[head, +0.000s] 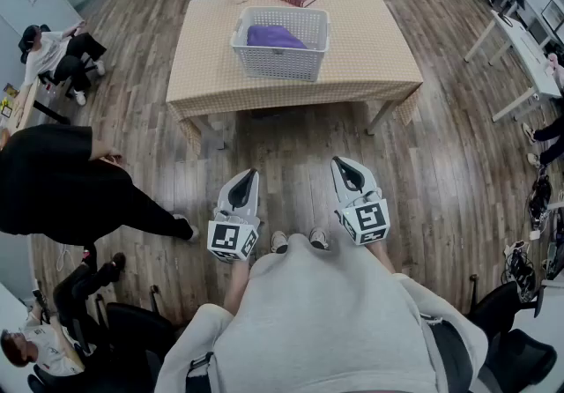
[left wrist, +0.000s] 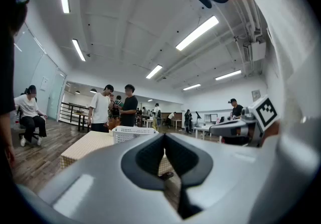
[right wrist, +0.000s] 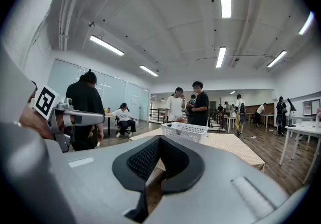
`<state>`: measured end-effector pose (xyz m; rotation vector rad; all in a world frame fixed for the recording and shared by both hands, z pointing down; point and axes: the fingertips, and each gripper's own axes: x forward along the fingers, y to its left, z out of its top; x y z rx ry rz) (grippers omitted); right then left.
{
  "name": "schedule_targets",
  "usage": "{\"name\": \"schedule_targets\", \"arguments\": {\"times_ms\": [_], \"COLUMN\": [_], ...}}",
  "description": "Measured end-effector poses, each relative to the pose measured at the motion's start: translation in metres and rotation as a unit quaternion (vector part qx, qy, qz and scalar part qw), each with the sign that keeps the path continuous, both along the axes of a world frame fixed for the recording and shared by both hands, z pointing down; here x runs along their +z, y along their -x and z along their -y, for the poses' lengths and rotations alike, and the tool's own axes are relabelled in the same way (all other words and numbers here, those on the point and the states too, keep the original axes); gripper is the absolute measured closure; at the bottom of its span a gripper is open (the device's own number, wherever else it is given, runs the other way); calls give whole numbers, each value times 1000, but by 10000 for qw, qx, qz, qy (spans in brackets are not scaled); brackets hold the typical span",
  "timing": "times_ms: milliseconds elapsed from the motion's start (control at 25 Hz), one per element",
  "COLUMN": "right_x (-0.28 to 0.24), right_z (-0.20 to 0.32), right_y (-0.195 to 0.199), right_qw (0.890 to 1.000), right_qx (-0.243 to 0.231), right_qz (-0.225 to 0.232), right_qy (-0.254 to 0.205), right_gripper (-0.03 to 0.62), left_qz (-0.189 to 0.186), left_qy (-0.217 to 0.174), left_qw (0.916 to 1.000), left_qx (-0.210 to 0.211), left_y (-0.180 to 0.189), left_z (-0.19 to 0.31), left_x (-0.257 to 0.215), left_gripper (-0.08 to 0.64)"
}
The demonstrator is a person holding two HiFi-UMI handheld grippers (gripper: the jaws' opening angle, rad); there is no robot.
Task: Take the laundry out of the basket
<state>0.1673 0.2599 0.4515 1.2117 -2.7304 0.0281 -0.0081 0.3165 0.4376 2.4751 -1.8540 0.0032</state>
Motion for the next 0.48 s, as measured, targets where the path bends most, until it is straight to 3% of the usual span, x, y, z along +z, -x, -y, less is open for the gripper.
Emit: {"name": "schedule_targets", "arguments": {"times_ms": [480], "right_x": [-5], "right_z": [26], "right_y": [-16], "right_qw": [9998], "right_qx": [-147], "right_qz": [43], "right_qy": [-140], "right_gripper": [595], "left_qz": [143], "left_qy": [-170], "left_qw": [9997], "left_qx": [38], "left_y": [-24], "left_z": [25], "left_x": [-12], "left_gripper": [552]}}
